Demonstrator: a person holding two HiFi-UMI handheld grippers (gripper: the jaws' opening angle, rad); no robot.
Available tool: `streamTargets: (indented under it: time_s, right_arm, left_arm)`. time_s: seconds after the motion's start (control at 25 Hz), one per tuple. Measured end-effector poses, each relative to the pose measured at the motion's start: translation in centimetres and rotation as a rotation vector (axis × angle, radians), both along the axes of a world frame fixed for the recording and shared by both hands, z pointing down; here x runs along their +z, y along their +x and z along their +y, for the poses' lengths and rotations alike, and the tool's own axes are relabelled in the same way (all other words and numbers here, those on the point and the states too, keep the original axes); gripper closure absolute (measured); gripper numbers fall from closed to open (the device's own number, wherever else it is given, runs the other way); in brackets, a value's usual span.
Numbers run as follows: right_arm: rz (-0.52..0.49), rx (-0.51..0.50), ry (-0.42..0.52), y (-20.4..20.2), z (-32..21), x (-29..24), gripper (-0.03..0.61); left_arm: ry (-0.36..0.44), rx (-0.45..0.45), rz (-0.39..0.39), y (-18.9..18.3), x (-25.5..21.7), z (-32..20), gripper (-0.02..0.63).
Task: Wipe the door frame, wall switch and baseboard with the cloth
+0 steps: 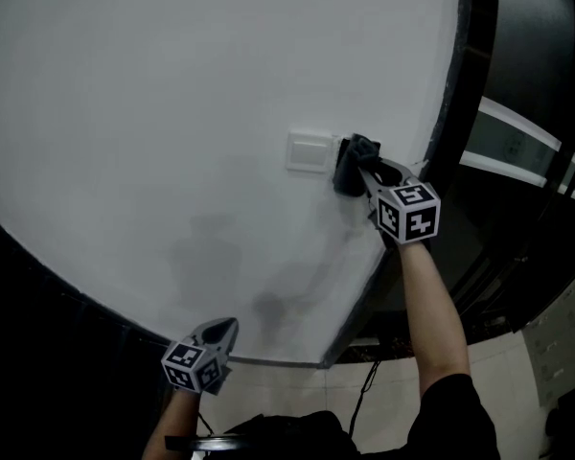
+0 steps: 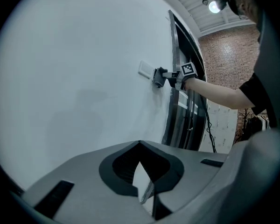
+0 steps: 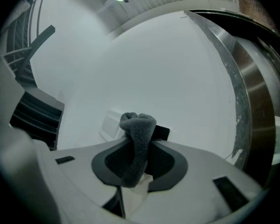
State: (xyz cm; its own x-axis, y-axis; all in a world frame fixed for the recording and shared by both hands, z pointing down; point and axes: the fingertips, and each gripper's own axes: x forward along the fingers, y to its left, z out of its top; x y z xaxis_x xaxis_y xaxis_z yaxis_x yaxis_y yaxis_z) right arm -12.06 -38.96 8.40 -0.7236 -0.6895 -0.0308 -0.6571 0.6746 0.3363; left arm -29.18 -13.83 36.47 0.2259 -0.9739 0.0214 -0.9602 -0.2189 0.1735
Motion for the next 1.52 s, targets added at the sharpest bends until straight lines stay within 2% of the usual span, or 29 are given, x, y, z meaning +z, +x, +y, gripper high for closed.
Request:
streamTargets:
  time_s: [0.44,0.84,0.92,1.04,1.24,1.4,1.52]
  right_arm:
    - [-0.008,0.061,0.003,3.4,-1.0,0.2,0.491]
    - [-0.003,0.162,0.039,4.8,-1.5,0.4,0.491]
    - [-0.003,0.157,0.048,4.7,-0.4,0.2,0.492]
    - [0.035,0.054,0.104,1.8,3.8,-0.5,0.494]
    - [0.132,-0.148,0.187,-6.8,9.0,-0.9,0.493]
    - [0.128,-0.246,0.151,-12.2,9.6,-0.5,0.492]
    - [0.122,-0.251,0.124,-14.5,8.6,-0.1,0.492]
  left_arm:
    - [0.002,0.028,-0.007,1.2,-0.1,-0.7,0.612]
    - [-0.008,0.026,-0.016,0.7,-0.1,-0.4,0.612]
    - [-0.01,0.03,-0.015,0.8,-0.1,-0.1,0.612]
    - [-0.015,0.03,-0.02,0.5,0.3,0.2,0.612]
    - [0.002,0.016,-0.013,-0.3,-0.2,0.4,0.612]
    - [0.014,-0.02,0.001,-1.1,-0.5,1.0,0.612]
    - [0.027,-0.055,0.01,-2.2,-0.7,2.0,0.612]
